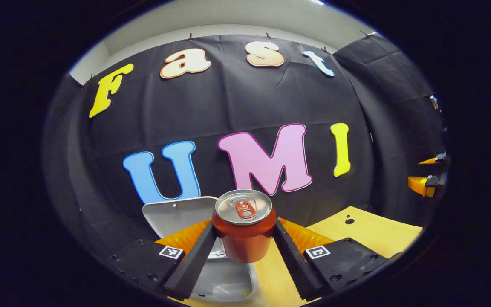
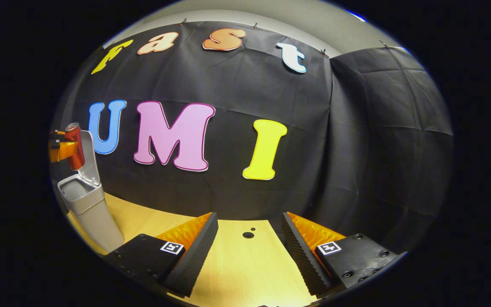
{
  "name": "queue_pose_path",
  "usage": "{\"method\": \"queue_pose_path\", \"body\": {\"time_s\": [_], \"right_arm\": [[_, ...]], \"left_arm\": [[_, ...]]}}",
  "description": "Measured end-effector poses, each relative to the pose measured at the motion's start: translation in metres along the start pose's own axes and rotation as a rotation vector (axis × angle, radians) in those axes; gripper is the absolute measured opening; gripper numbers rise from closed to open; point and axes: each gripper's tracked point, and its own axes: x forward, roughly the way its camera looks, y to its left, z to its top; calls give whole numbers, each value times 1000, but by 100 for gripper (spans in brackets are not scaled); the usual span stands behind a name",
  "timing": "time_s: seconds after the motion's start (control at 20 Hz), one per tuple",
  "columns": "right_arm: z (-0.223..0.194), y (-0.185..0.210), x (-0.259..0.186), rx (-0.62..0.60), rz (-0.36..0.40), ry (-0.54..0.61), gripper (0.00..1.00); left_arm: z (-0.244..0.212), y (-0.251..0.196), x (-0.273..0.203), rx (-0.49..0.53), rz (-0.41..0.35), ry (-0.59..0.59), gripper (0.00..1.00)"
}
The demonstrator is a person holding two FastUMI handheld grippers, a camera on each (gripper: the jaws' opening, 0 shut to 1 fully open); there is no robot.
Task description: Press the lid of the desktop garbage bin to open it, pick up the crumpled paper on the desktop and throw it into the bin, then pick up the pop can on the desktop and drop it into the bin, and finally close the garbage bin lid.
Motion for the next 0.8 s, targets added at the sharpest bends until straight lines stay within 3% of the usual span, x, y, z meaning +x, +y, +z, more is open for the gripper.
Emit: {"method": "queue_pose_path", "body": {"time_s": [0.45, 0.8], "right_arm": [[-18, 6, -36, -43, -29, 57, 97], [-30, 16, -52, -71, -11, 93, 97]], "left_arm": [[-112, 64, 13, -60, 67, 168, 89], [-117, 68, 14, -51, 79, 165, 96]]}}
